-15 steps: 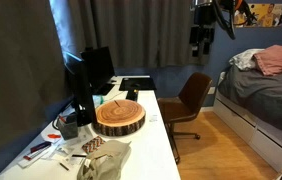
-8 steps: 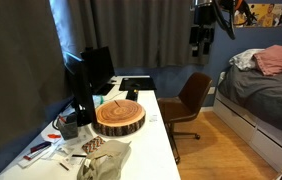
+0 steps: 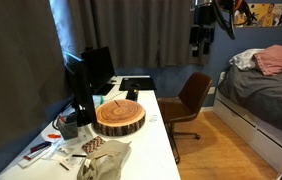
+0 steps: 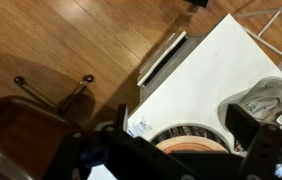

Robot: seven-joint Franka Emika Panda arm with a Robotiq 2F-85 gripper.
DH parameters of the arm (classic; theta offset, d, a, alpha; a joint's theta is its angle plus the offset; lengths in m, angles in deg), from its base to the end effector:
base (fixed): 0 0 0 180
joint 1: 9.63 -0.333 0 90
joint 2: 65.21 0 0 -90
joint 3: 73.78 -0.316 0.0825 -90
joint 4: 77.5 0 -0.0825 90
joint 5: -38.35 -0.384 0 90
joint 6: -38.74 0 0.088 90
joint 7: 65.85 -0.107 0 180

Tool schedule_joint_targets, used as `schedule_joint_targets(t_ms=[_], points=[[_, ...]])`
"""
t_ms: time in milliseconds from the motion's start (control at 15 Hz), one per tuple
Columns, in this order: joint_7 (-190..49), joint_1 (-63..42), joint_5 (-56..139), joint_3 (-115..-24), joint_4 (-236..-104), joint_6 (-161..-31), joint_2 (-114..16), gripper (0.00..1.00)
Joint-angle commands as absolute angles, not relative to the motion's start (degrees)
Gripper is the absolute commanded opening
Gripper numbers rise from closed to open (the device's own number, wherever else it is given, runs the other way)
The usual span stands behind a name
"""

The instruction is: Place the log pillow on the chair

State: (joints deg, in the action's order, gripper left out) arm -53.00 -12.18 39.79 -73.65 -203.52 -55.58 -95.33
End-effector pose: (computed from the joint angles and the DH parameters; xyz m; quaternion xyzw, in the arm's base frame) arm 0.3880 0.0137 0.5810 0.9908 0.1341 -0.0148 0.0106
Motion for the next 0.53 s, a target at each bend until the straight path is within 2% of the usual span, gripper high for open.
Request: schedule_joint_targets(t_ms=[0, 267, 467], points=[[-53.2, -12.6, 39.9, -73.3, -203.4, -55.5, -95.3, 1.00], [-53.2, -12.6, 39.9, -73.3, -203.4, -55.5, -95.3, 1.00], [-51.9, -13.7, 39.0, -73.8, -199.7, -56.2, -90.2, 1.00]])
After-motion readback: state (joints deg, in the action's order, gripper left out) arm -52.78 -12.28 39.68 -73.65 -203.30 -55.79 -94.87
